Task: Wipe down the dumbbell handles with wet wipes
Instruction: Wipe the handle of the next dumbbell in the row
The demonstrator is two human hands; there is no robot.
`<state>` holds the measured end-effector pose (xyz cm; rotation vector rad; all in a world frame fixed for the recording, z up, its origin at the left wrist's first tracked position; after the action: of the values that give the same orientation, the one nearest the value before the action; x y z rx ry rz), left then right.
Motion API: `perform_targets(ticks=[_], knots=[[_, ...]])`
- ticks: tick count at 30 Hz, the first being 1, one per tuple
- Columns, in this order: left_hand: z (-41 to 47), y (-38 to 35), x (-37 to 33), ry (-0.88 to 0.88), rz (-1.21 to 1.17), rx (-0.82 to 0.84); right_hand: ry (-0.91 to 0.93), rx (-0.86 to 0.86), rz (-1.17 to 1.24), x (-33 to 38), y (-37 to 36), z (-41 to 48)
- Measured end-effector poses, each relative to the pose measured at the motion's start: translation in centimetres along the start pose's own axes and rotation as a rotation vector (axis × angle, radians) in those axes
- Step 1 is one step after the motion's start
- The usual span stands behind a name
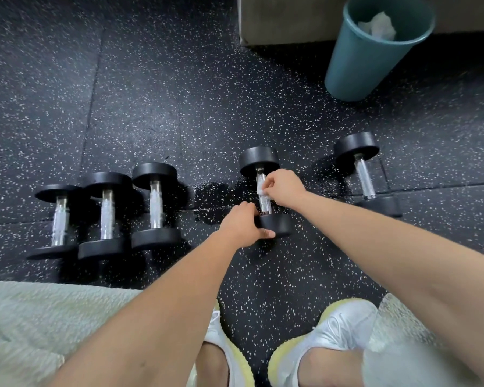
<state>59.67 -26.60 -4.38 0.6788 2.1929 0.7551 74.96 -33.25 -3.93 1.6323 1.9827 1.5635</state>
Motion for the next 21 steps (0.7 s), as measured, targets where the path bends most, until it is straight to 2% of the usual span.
perform_targets(ticks=[7,9,14,17,21], knots=[[0.5,1.4,0.7,0.022,0.023,0.095,0.049,0.229,-0.075,-1.0,-0.9,-2.0],[0.6,1.7,0.8,-0.003,0.011,0.113,0.03,0.151,-0.008,-0.4,0.0,-1.5],[0.3,1.7,1.0,-0.012,-0.049,0.109,-0.072,-0.175,0.129,1.8,0.8,1.0],[0.2,1.7,0.9,-0.023,-0.04,0.085,-0.103,-0.174,0.101,2.4,-0.8,0.6],[0.1,1.5,0.7,-0.023,-0.006,0.078,-0.055,-0.174,-0.036,2.5,-2.4,-2.1]])
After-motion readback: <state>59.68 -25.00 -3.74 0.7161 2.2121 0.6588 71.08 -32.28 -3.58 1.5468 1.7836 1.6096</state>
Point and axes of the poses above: each hand's wrist, its own z-axis towards the middle knuckle, its own y-axis out of the back of the hand, x = y × z, the point moved 3 cm from there along z, towards the middle knuckle
